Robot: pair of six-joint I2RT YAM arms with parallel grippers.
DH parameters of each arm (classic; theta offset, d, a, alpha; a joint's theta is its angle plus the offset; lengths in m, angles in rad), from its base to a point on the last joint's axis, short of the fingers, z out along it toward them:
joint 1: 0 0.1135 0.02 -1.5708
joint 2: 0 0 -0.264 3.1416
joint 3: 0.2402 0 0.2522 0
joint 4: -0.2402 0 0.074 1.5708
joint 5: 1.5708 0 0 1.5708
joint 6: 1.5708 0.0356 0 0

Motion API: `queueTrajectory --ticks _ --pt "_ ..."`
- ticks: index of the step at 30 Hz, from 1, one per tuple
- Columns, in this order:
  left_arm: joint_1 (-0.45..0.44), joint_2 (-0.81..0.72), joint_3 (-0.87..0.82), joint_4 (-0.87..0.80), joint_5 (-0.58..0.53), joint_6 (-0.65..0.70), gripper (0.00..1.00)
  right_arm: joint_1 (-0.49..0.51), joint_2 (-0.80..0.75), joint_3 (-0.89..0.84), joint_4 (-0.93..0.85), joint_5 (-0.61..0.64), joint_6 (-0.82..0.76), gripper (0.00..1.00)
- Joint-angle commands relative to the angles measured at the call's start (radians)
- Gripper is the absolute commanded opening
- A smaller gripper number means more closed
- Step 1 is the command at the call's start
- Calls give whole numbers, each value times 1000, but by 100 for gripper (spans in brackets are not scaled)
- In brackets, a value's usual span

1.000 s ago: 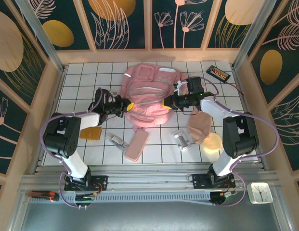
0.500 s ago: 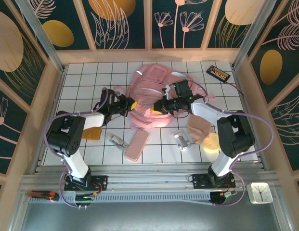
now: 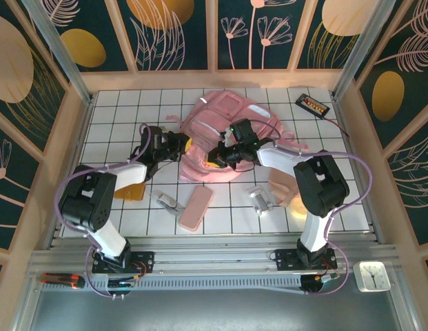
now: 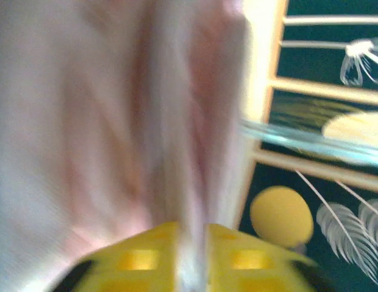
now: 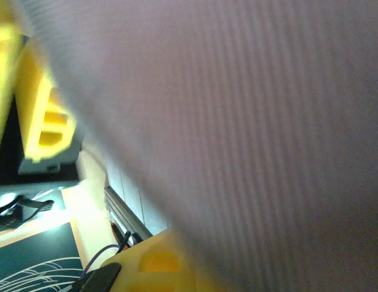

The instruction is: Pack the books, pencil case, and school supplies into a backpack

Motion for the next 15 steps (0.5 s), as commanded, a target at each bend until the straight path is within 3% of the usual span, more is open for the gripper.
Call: queueTrajectory --ticks 1,5,8,11,15 --pt "-17 -114 19 -64 141 129 35 -23 -91 -39 -52 44 -96 0" --pt "31 -153 144 -327 131 361 47 -79 -133 -61 -162 31 -191 0" --pt "33 -99 311 -542 110 584 51 -126 -156 -75 -199 15 -237 0" --pt "21 -20 487 -791 37 916 53 -187 -168 -71 -231 -7 -281 0" --pt "-63 27 601 -1033 -234 1490 55 -249 -168 -34 -280 -42 -339 0"
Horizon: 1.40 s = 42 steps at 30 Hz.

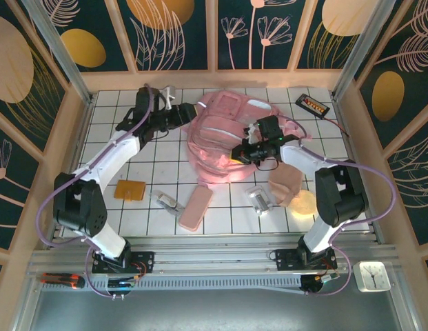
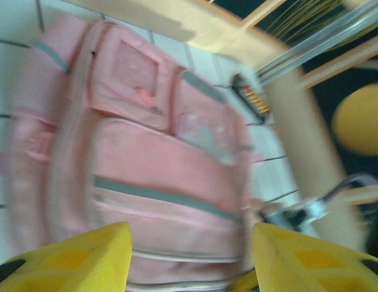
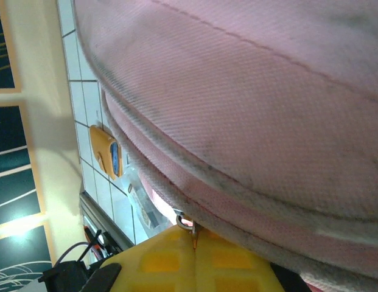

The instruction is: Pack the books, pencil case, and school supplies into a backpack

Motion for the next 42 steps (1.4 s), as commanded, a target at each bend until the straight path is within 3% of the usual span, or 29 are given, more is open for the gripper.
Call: queueTrajectory --ticks 1,5,10,15,25,29,32,34,36,38,42 --pt "-73 30 19 -300 -206 617 56 -44 -26 37 -77 -12 -91 0" --pt "-103 23 -57 -196 -288 838 52 -71 -24 48 -88 -29 -100 0" --pt "-152 28 -133 -36 -300 1145 52 -71 -23 50 -77 -59 -88 0" --pt "-163 78 -140 60 -294 1302 52 -70 -43 46 -84 -62 -79 0" --pt "-179 249 -41 86 -283 1366 48 -71 -46 68 -106 -64 -74 0" --pt "-183 289 -6 97 -290 1360 41 -69 -42 64 -99 -70 -69 0" --pt "-185 317 31 95 -290 1360 32 -70 -44 45 -85 -75 -62 0" --pt "-188 336 58 92 -281 1358 19 -67 -42 36 -78 -82 -59 0" --pt "-190 359 91 74 -268 1357 0 -66 -37 35 -83 -86 -65 0" --pt "-192 375 115 55 -252 1351 0 -68 -33 39 -95 -80 -77 0" --pt "-192 382 176 37 -248 1195 0 -72 -30 40 -95 -72 -77 0"
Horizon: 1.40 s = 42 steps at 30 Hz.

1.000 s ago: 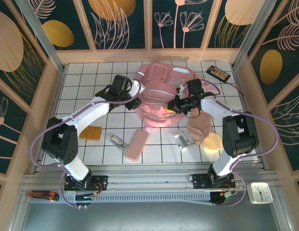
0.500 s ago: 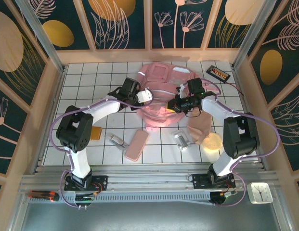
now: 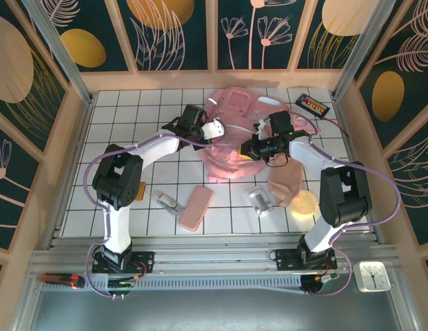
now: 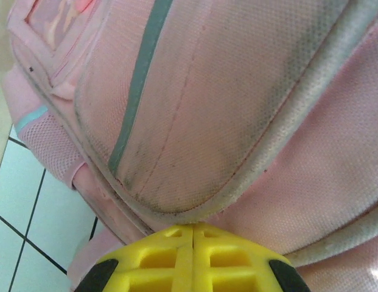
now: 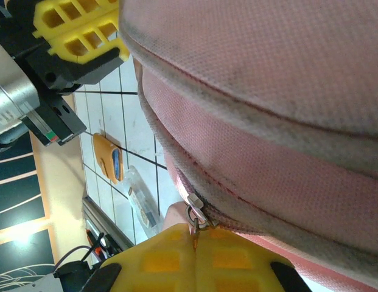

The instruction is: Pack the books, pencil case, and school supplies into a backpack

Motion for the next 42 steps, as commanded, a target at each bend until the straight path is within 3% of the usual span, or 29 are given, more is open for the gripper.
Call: queueTrajectory --ticks 1,6,12,21,26,28,31,35,40,42 --pt "-13 12 86 -4 56 -123 0 0 -14 2 -10 -37 -8 0" --pt "-13 -23 84 -5 63 -213 0 5 -42 -24 39 -1 48 0" --pt "1 -98 77 -16 55 -418 0 -4 -68 -9 59 79 68 0" --pt "1 -376 -169 2 -40 -544 0 -34 151 267 44 95 18 0" --pt "1 -461 -319 83 27 -502 0 -34 195 356 -22 83 -9 0" --pt "1 -459 -327 114 17 -501 27 -20 147 298 -28 79 1 0" --pt "1 -410 -264 90 10 -478 40 30 26 177 -35 77 20 0" --pt "1 -322 -186 86 50 -414 51 62 -130 16 -77 84 35 0" --pt "-9 -222 -116 60 91 -283 65 6 -315 -150 -113 119 40 0" --pt "-20 -204 -93 23 157 -218 67 -6 -350 -179 -111 118 44 0"
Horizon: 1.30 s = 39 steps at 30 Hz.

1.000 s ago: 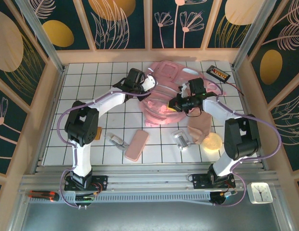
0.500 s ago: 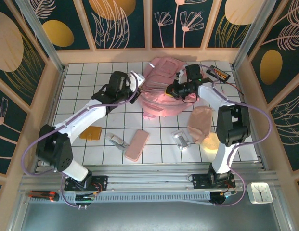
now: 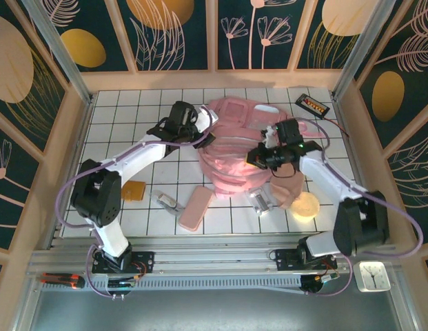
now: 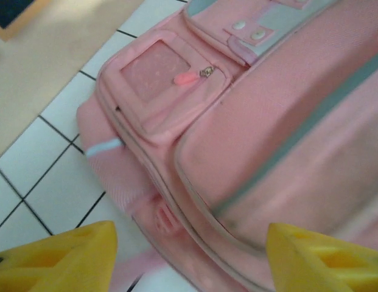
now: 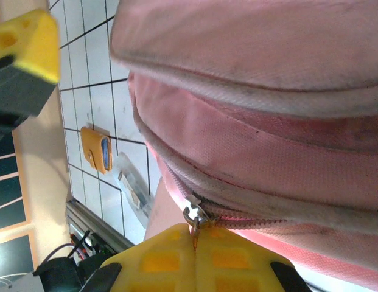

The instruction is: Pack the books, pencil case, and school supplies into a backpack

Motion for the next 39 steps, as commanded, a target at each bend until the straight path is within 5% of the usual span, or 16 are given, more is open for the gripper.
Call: queueTrajectory --ticks 1,8,27,29,31,32,39 --pt "-23 26 50 -48 145 159 68 -21 -60 -39 -5 -5 12 0" --pt "-72 71 79 -144 329 256 73 -24 -44 -62 21 -30 3 0" --pt "-104 295 302 -235 141 295 60 -50 -88 -99 49 -67 4 0" --pt "-107 320 330 -254 169 293 47 -51 -92 -102 51 -65 4 0" --pt "-107 339 354 -277 202 285 8 -50 -88 -99 47 -67 -3 0" --pt "-107 345 364 -281 208 263 0 -53 -83 -93 45 -63 -8 0" --pt "-99 391 597 -348 94 -109 0 -63 -20 -6 31 -48 -23 0"
